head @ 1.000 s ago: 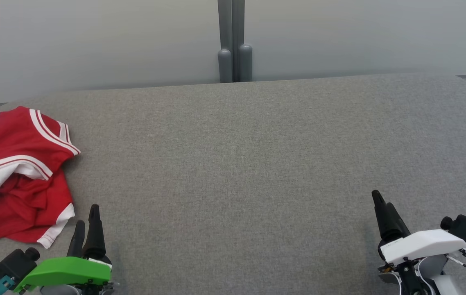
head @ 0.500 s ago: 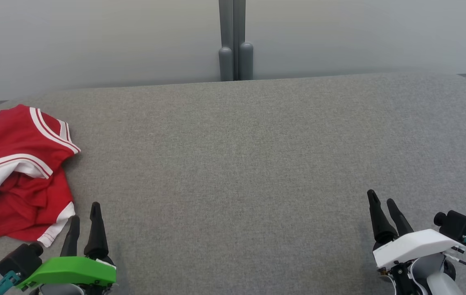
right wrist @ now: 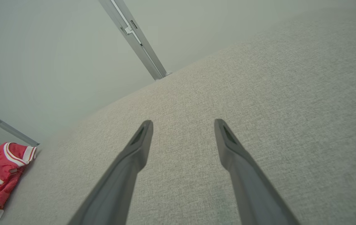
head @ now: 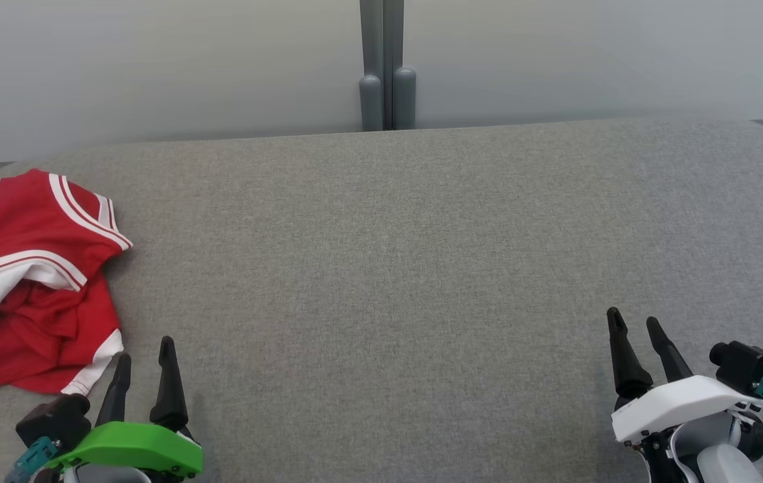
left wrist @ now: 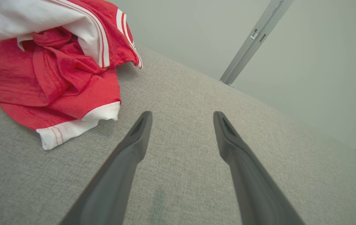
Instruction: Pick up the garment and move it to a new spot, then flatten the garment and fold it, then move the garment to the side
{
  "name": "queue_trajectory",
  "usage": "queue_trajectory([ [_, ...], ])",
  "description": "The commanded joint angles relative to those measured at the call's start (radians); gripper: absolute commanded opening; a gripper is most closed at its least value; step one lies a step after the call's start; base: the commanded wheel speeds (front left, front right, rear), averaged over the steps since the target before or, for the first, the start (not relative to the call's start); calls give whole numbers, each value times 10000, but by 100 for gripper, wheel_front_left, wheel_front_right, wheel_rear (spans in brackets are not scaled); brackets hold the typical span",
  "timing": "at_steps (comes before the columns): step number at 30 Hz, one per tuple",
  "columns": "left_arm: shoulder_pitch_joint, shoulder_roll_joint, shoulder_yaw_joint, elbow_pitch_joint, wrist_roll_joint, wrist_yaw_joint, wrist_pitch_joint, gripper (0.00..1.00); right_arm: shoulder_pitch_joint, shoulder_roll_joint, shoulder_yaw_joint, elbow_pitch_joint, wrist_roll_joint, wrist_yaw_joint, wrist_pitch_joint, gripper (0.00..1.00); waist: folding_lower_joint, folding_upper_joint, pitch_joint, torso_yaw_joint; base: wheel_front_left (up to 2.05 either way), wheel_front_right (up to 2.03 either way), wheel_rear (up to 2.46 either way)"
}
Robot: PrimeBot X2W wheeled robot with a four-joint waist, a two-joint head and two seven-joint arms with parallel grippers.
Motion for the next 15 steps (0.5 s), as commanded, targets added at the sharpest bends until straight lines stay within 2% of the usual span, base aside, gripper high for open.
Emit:
queue_trajectory([
  [1,-66,100,-58,-22,399,64,-105,100,-152,-11,-82,-55,-354,4,-128,100,0,0,5,1,0,0,0],
  [15,-172,170,-251,65,1727,139,-420,100,-101,48,-308,-75,-1759,4,-470,100,0,0,26,-65,0,0,0],
])
